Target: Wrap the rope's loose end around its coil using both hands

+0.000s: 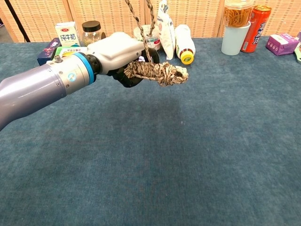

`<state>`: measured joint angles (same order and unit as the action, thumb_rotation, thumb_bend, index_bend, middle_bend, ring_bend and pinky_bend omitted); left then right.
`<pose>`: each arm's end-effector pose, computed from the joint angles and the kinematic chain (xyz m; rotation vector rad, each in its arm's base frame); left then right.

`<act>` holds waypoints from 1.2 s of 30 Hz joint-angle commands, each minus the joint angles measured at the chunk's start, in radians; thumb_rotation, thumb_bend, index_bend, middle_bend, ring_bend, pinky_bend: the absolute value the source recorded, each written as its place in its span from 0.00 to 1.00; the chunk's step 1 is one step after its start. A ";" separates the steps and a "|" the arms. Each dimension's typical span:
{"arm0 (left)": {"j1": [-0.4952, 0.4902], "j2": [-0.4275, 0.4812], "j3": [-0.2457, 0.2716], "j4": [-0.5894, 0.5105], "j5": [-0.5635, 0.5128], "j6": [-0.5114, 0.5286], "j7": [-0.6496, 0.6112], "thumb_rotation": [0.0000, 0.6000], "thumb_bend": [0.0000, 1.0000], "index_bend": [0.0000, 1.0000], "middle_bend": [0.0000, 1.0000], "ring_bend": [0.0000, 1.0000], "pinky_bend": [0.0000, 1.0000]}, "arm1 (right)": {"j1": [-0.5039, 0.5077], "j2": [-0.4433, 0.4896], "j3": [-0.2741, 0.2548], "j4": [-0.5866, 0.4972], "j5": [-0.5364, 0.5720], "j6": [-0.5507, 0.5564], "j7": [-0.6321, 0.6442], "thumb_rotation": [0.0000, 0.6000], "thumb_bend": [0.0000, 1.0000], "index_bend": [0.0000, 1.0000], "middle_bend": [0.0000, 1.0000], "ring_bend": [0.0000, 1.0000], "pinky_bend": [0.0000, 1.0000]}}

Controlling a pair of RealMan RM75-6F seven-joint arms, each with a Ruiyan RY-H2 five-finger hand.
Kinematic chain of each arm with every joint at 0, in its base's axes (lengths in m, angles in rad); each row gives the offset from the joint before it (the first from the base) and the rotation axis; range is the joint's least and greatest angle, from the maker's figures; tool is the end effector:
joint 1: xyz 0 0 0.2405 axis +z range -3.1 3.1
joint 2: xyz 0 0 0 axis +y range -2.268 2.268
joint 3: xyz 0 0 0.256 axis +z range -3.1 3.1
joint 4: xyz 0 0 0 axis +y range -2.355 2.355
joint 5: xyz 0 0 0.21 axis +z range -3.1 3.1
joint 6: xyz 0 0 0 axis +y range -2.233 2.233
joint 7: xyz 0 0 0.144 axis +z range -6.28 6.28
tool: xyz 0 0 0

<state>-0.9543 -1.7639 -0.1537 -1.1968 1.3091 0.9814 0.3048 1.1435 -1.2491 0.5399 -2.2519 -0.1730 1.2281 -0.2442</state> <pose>-0.0698 0.3646 -0.0680 -2.0596 -0.5722 -1.0762 0.0436 -0.3060 0.0824 1.5544 -1.7461 1.2948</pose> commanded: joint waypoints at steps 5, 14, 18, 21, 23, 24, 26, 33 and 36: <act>0.009 0.002 0.015 -0.005 0.031 0.004 0.000 1.00 0.65 0.51 0.40 0.50 0.69 | 0.014 0.015 0.028 0.072 0.070 -0.015 0.000 1.00 0.59 0.70 0.04 0.00 0.00; 0.022 0.020 0.038 -0.030 0.079 0.017 -0.008 1.00 0.65 0.51 0.40 0.50 0.69 | 0.010 0.037 0.038 0.188 0.137 -0.051 -0.005 1.00 0.59 0.70 0.04 0.00 0.00; 0.029 0.034 0.044 -0.047 0.100 0.025 -0.022 1.00 0.65 0.51 0.40 0.50 0.69 | 0.000 0.045 0.029 0.244 0.158 -0.081 -0.011 1.00 0.59 0.70 0.04 0.00 0.00; 0.035 0.048 0.050 -0.065 0.118 0.034 -0.029 1.00 0.65 0.51 0.40 0.50 0.69 | -0.009 0.041 0.016 0.294 0.168 -0.107 -0.011 1.00 0.59 0.70 0.04 0.00 0.00; 0.038 0.054 0.052 -0.071 0.126 0.037 -0.031 1.00 0.65 0.51 0.40 0.50 0.69 | -0.012 0.037 0.011 0.318 0.169 -0.117 -0.010 1.00 0.59 0.70 0.04 0.00 0.00; 0.039 0.057 0.053 -0.074 0.129 0.039 -0.032 1.00 0.65 0.51 0.40 0.50 0.69 | -0.014 0.035 0.009 0.328 0.169 -0.119 -0.010 1.00 0.58 0.70 0.04 0.00 0.00; 0.042 0.062 0.055 -0.080 0.136 0.042 -0.034 1.00 0.65 0.51 0.40 0.50 0.69 | -0.018 0.026 0.006 0.354 0.168 -0.124 -0.003 1.00 0.59 0.70 0.04 0.00 0.00; 0.051 0.089 0.064 -0.107 0.163 0.046 -0.055 1.00 0.65 0.51 0.40 0.50 0.69 | -0.037 -0.012 -0.023 0.463 0.161 -0.163 0.002 1.00 0.59 0.70 0.04 0.00 0.00; 0.054 0.097 0.067 -0.116 0.173 0.049 -0.063 1.00 0.65 0.51 0.40 0.50 0.69 | -0.046 -0.022 -0.029 0.494 0.156 -0.172 0.004 1.00 0.59 0.70 0.04 0.00 0.00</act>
<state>-0.9007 -1.6672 -0.0876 -1.3115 1.4818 1.0294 0.2424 1.1030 -1.2645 0.5154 -1.7680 -0.0133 1.0619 -0.2416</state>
